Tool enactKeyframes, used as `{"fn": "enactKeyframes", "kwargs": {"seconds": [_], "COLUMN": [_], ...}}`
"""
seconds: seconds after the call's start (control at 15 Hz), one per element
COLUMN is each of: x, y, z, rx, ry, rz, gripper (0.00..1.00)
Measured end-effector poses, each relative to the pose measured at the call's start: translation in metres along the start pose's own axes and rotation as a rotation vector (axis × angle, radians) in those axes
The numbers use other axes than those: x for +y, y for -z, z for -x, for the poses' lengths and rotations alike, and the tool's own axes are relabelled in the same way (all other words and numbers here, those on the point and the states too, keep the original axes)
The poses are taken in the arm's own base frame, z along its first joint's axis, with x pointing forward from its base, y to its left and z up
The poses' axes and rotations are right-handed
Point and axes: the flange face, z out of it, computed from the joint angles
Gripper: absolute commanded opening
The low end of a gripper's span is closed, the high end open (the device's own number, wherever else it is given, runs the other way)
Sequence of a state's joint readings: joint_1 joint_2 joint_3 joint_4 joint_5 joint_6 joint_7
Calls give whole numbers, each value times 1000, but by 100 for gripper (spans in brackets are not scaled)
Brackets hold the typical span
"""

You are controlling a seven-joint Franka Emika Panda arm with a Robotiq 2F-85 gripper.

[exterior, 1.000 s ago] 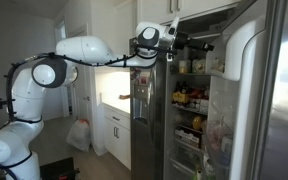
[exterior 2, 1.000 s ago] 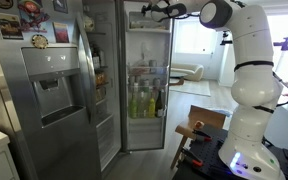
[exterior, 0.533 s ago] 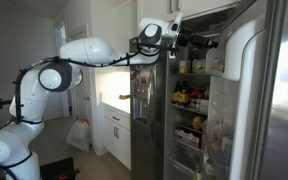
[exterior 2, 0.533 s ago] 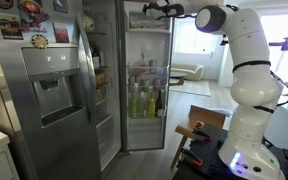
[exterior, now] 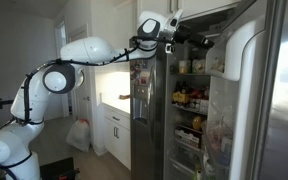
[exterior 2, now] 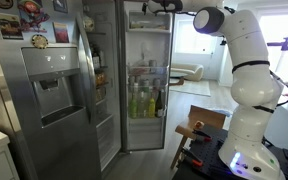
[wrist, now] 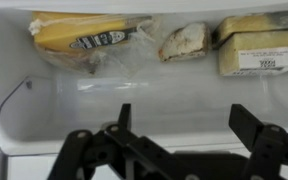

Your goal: Open the top compartment on the door of the fridge

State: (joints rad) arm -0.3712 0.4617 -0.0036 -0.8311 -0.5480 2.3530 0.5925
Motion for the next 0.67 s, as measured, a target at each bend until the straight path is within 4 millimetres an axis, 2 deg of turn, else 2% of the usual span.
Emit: {"fn": "enactKeyframes", "kwargs": {"seconds": [0.2,0.33,0.67], "x": [-18,-31,-60], "y": [5,17,74], "z": [11,18,29], "rx": [-115,-198,-389], "ry": [86,155,342], "rz": [-59,-111,-204], "gripper": [100,100,100]}}
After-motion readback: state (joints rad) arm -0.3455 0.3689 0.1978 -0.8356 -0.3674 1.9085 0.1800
